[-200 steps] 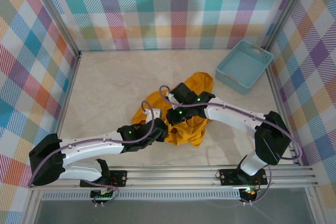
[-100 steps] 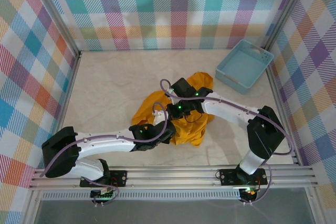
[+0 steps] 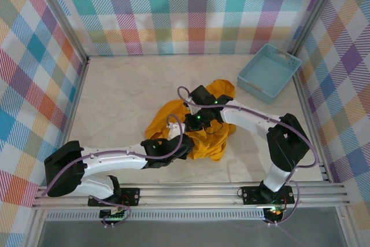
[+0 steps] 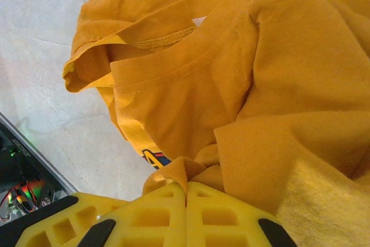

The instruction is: Fold the inside-out t-shirt

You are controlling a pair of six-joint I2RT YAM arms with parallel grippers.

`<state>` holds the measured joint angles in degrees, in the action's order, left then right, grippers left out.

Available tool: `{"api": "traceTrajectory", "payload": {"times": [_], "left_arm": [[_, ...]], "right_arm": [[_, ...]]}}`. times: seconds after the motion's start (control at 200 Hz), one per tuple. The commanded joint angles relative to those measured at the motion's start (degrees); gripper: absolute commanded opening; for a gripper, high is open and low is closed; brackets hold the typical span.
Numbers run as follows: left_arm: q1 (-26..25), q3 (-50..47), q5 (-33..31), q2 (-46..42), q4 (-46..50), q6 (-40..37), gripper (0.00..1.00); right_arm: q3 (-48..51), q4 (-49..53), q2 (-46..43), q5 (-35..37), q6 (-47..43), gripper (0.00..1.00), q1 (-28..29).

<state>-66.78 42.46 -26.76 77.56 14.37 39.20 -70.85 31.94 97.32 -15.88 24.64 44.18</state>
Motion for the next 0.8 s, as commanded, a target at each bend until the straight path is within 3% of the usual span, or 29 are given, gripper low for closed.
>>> {"api": "traceTrajectory", "payload": {"times": [0.0, 0.405, 0.795], "left_arm": [[-2.7, -0.2, 0.8, -1.6, -6.9, -3.0, 0.25], [-1.1, -7.3, 1.7, -6.3, -13.3, -0.8, 0.24], [2.3, -2.2, -1.7, 3.5, -6.7, 2.4, 0.31]], "right_arm": [[-1.3, -2.6, 0.9, 0.6, 1.1, 0.06, 0.0], [3.0, -5.8, -3.3, -3.2, 1.3, 0.05, -1.9], [5.1, -8.1, -5.2, -7.1, 2.3, 0.06, -2.3]]}}
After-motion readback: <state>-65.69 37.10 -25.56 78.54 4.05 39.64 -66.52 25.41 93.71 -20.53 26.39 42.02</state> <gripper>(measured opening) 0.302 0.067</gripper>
